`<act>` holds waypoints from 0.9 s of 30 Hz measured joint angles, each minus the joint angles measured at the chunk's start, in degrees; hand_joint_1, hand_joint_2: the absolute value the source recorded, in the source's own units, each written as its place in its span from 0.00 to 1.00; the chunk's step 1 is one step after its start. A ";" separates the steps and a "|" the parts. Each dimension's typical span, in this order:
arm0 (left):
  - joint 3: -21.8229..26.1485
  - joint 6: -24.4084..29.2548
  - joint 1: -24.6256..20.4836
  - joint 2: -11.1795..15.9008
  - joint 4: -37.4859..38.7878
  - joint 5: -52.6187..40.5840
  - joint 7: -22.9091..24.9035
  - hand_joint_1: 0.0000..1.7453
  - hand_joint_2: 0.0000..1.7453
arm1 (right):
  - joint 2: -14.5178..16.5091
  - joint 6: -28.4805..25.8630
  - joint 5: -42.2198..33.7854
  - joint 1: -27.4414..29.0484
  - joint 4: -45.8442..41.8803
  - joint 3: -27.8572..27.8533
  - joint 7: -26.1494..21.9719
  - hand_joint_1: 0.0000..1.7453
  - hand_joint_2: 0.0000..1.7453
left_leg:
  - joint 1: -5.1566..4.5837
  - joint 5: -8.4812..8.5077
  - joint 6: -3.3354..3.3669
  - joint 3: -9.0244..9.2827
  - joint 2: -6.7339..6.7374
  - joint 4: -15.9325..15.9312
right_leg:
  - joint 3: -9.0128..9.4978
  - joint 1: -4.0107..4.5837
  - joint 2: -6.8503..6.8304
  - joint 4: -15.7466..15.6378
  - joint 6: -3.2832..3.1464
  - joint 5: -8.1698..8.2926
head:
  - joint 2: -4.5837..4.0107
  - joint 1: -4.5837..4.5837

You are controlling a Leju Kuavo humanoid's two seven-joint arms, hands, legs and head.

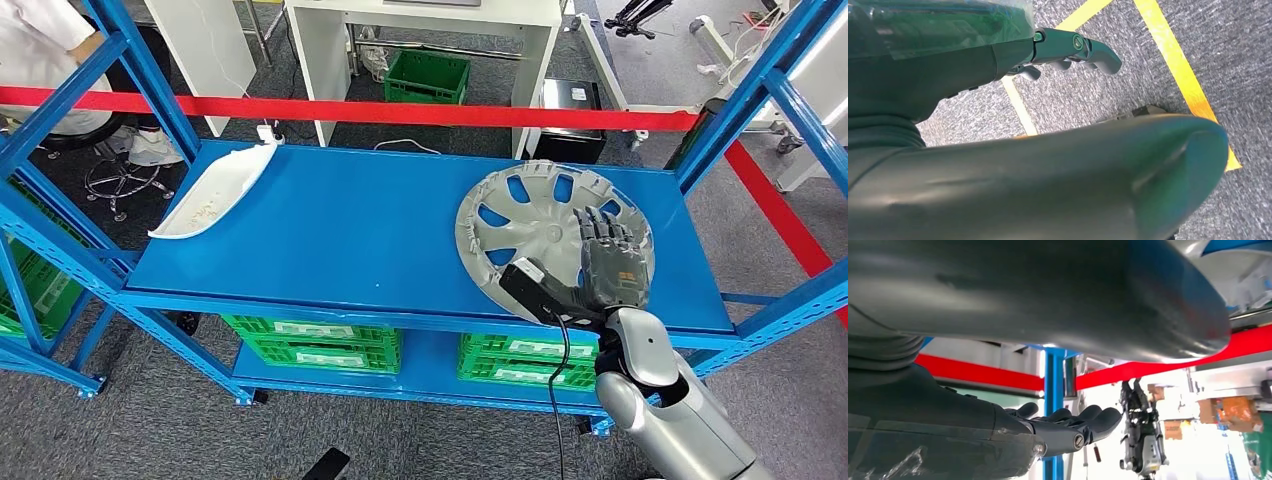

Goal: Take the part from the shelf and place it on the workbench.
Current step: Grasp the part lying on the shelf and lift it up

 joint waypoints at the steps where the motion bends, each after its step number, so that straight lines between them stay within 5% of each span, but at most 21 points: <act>1: 0.00 -0.09 -0.06 0.01 0.00 -0.05 0.02 0.00 0.00 | 0.31 -0.40 -0.40 -0.14 0.44 0.01 -0.55 0.00 0.00 | -0.02 -0.01 0.04 -0.01 0.00 0.00 | 0.00 -0.02 0.00 -0.04 0.22 0.02 | 0.00 0.00; 6: 0.00 -0.26 -0.39 0.04 0.00 -0.40 0.29 0.00 0.00 | 2.43 -2.55 -2.68 -1.18 3.44 0.11 -3.49 0.00 0.00 | -0.04 0.03 0.13 -0.01 0.01 0.00 | -0.02 -0.04 -0.02 -0.12 1.09 0.05 | 0.00 -0.02; 27: 0.00 0.43 -0.47 0.24 0.00 -0.94 0.77 0.00 0.00 | 6.85 -5.06 -11.01 -2.79 16.88 0.96 -8.24 0.00 0.00 | 0.12 0.27 -0.20 0.16 0.02 -0.43 | -0.12 0.09 -0.04 -0.07 1.04 0.02 | 0.00 -0.02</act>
